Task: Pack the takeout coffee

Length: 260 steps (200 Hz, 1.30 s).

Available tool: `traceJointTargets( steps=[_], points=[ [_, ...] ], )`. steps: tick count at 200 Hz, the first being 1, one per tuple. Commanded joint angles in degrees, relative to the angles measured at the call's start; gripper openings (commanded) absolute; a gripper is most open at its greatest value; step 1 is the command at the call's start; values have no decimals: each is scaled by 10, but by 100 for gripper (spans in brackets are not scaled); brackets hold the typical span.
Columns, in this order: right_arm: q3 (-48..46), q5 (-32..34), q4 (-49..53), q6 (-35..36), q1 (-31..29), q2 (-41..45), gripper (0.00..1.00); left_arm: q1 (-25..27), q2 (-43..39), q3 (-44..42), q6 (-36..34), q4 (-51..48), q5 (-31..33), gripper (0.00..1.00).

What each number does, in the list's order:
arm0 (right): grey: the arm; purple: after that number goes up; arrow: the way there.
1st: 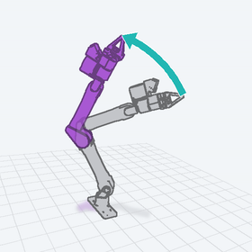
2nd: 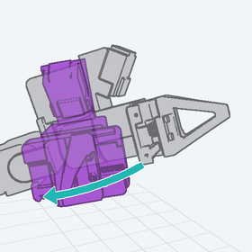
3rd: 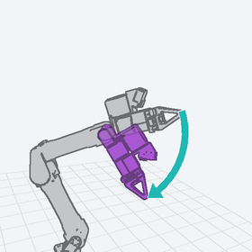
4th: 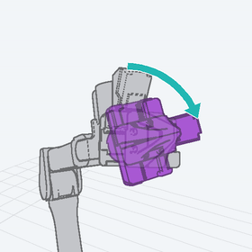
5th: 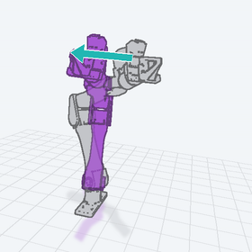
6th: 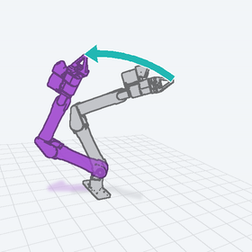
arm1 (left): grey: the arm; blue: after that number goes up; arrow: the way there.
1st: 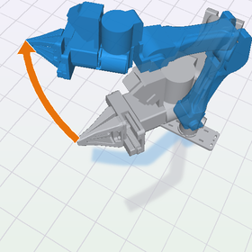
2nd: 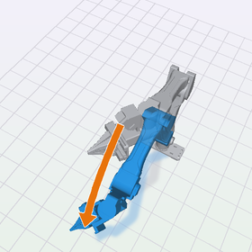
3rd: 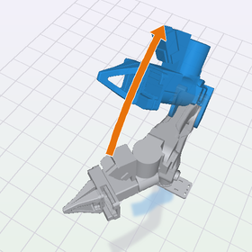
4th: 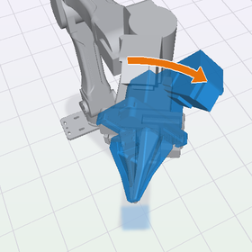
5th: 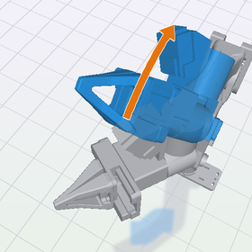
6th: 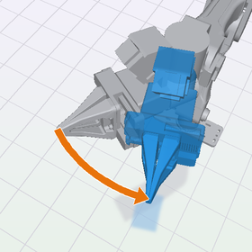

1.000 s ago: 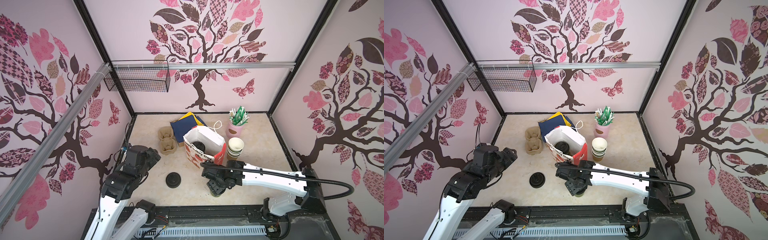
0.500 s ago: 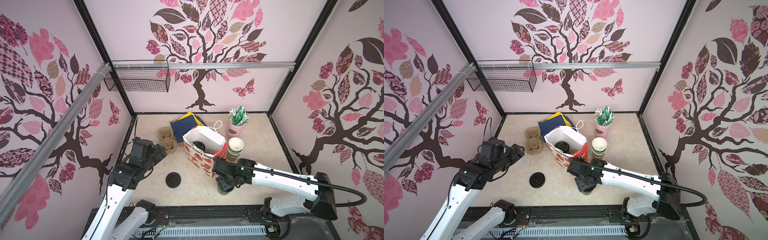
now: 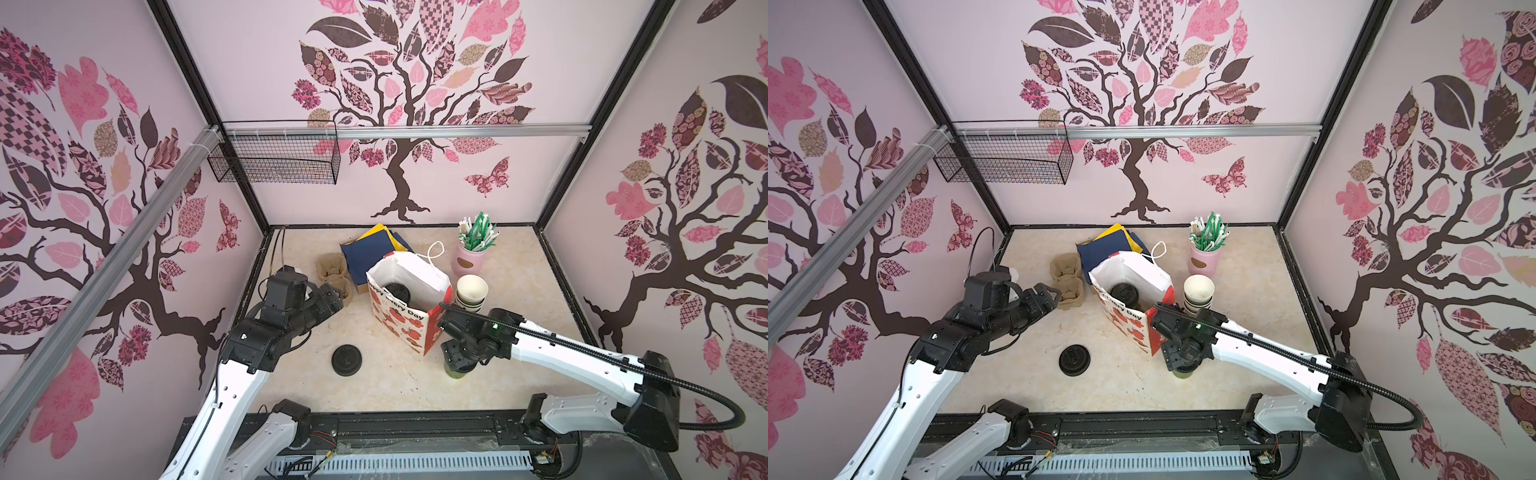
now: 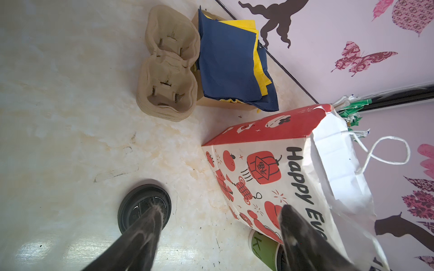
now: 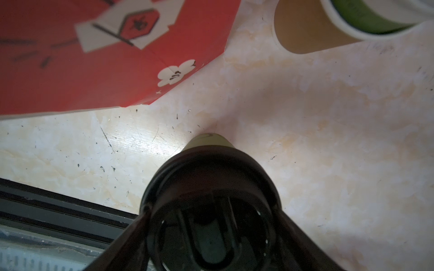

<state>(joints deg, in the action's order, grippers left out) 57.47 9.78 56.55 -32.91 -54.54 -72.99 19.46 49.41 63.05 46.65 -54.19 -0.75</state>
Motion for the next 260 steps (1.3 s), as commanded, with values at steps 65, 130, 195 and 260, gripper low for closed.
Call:
traceJointTargets(
  steps=[65,130,195,260],
  points=[
    [-20,-15,23,1,3,3,83,-2,11,55,-24,33,-54,82],
    [-44,-40,38,-4,3,-14,81,-2,25,97,-32,35,-91,82],
    [-69,-58,59,-14,3,-24,80,-1,32,109,-30,35,-135,82],
    [-54,-42,49,-20,3,-9,75,60,43,133,3,13,-124,83]
  ],
)
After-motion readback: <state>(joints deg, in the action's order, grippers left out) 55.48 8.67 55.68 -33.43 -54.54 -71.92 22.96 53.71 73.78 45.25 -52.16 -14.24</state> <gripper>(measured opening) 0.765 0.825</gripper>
